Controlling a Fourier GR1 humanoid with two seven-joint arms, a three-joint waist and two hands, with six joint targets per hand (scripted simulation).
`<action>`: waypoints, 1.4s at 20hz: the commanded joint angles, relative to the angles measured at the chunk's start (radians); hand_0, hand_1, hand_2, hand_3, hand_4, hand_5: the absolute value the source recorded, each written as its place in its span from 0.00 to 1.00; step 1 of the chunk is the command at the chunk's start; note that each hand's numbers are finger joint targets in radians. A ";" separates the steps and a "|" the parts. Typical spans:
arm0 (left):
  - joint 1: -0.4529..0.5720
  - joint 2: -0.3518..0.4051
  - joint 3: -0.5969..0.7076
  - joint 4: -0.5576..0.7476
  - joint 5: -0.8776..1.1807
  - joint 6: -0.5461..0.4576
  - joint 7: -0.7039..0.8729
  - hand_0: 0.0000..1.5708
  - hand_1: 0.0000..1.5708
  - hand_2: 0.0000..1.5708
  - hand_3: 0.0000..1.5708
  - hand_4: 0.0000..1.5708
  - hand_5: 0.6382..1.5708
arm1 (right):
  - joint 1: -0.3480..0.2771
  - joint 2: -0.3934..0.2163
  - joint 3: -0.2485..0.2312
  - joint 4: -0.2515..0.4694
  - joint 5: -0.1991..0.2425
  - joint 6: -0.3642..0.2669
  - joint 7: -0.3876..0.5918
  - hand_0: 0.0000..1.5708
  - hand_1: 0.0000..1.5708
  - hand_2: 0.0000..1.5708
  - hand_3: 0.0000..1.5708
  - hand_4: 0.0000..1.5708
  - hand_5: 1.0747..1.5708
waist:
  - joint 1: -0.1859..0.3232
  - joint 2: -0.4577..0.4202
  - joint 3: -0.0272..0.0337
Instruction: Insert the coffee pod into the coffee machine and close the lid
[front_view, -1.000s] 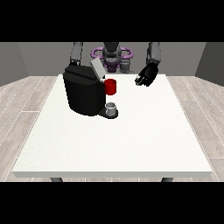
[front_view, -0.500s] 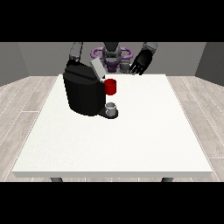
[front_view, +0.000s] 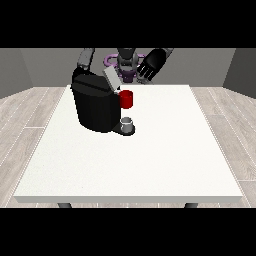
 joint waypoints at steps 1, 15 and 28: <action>-0.099 0.033 0.056 0.032 0.025 -0.018 0.039 0.76 0.76 0.79 0.80 0.31 1.00 | -0.083 -0.040 -0.030 -0.048 -0.025 0.029 0.069 0.00 0.00 0.00 0.00 0.00 1.00 | -0.054 0.040 -0.0003; -0.217 0.091 0.067 0.085 -0.004 0.003 0.006 0.80 0.80 0.83 0.79 0.31 1.00 | -0.145 -0.057 -0.056 -0.078 -0.022 0.009 0.054 0.00 0.00 0.00 0.00 0.04 1.00 | -0.084 0.185 0.0001; -0.262 0.073 0.061 0.136 -0.018 0.006 0.009 0.79 0.79 0.82 0.78 0.27 1.00 | -0.176 -0.057 -0.062 -0.069 -0.021 0.004 0.073 0.00 0.00 0.00 0.00 0.02 1.00 | -0.095 0.205 0.0001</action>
